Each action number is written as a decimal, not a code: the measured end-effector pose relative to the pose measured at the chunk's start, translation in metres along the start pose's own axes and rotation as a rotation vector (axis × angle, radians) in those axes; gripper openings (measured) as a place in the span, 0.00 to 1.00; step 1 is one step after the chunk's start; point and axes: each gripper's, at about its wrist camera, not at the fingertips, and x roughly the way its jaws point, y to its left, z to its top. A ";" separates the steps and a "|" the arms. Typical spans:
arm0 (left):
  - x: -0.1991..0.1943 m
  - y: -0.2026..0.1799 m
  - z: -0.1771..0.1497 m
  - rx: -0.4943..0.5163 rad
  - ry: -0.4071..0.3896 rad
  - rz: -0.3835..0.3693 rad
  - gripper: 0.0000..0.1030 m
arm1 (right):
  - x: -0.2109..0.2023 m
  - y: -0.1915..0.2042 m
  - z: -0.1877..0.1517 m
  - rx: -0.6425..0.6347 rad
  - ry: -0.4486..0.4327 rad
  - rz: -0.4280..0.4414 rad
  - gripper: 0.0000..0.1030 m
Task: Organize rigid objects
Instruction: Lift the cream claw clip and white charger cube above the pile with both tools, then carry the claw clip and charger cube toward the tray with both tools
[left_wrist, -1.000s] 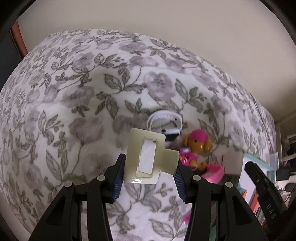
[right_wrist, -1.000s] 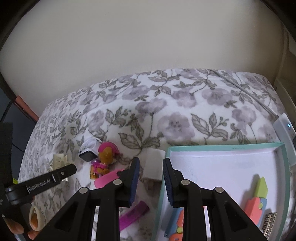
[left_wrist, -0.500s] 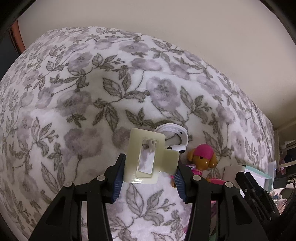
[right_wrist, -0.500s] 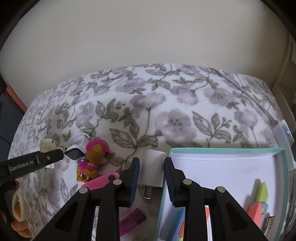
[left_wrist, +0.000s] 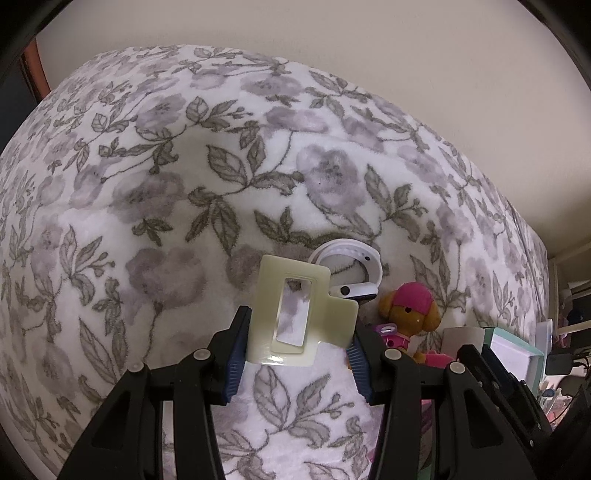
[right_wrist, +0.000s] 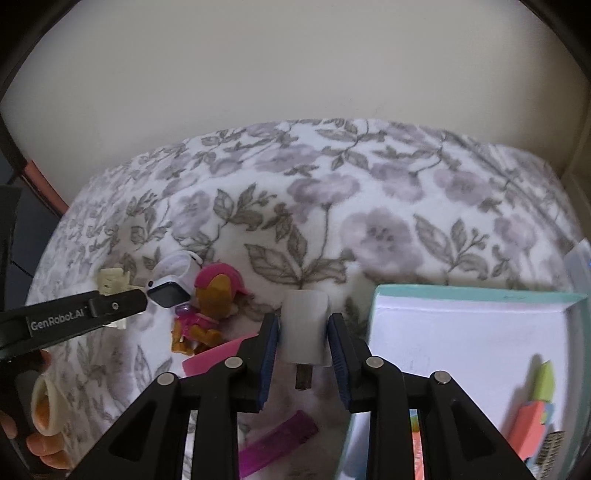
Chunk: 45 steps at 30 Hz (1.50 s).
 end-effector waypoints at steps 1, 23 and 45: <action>0.000 0.000 0.000 0.002 -0.001 0.002 0.49 | 0.000 0.001 0.000 -0.003 -0.002 -0.005 0.31; 0.016 0.000 -0.003 0.010 0.031 0.021 0.49 | 0.020 0.014 -0.008 -0.086 0.014 -0.126 0.28; -0.103 -0.074 -0.010 0.159 -0.193 -0.207 0.49 | -0.125 -0.070 0.021 0.085 -0.169 -0.144 0.28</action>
